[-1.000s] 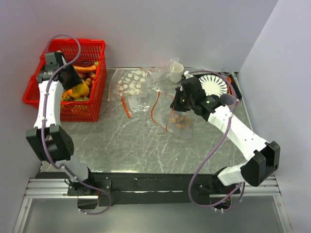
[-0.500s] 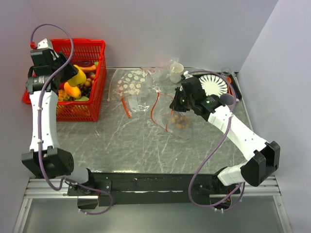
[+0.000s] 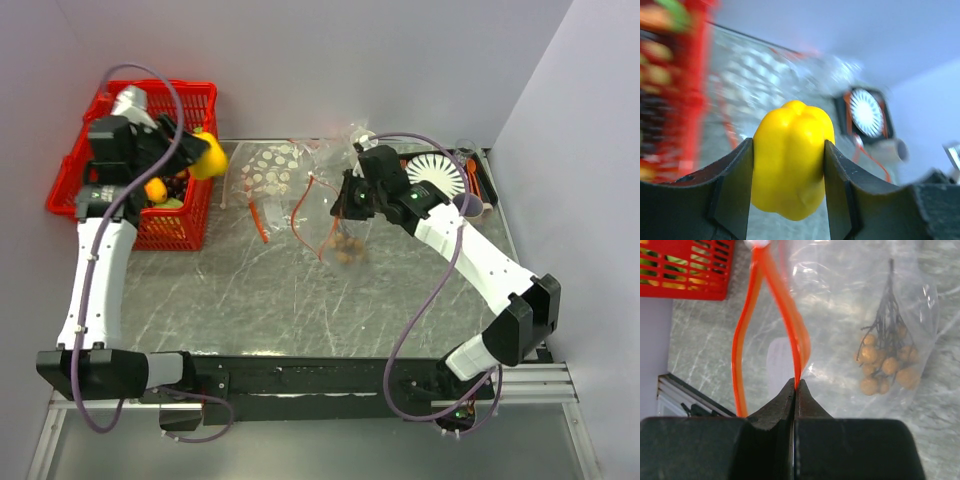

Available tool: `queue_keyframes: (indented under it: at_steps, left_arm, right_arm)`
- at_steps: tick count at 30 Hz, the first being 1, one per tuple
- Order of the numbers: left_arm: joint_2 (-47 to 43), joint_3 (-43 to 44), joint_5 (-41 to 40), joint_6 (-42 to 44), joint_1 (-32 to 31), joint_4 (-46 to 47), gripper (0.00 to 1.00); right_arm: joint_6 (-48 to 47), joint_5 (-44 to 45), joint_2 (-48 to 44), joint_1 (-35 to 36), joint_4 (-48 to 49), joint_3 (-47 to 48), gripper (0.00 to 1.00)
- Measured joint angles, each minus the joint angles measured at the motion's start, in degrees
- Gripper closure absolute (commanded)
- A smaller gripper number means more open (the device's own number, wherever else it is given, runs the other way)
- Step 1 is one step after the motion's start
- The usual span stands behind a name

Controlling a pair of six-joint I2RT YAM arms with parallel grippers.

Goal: Place the food in the zip-top bag and seal the zipper
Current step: Place the fake vegetable in the zipper food storage bag.

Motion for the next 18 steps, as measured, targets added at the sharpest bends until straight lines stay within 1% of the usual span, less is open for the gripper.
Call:
queue_keyframes:
  at_steps: [5, 12, 18]
  left_arm:
    - [-0.52, -7.1, 2.03, -4.13, -8.85, 6.01, 0.86]
    - [-0.5, -13.57, 2.34, -9.18, -20.55, 13.73, 0.85]
    - [0.44, -14.88, 2.29, -10.6, -25.68, 18.4, 0.85]
  right_arm:
    - [0.46, -1.01, 2.84, 1.14, -0.15, 4.04, 1.0]
    - [1.51, -3.02, 4.13, 1.31, -0.15, 4.68, 1.0]
    - [1.95, -4.09, 4.2, 1.31, -0.31, 5.07, 1.0]
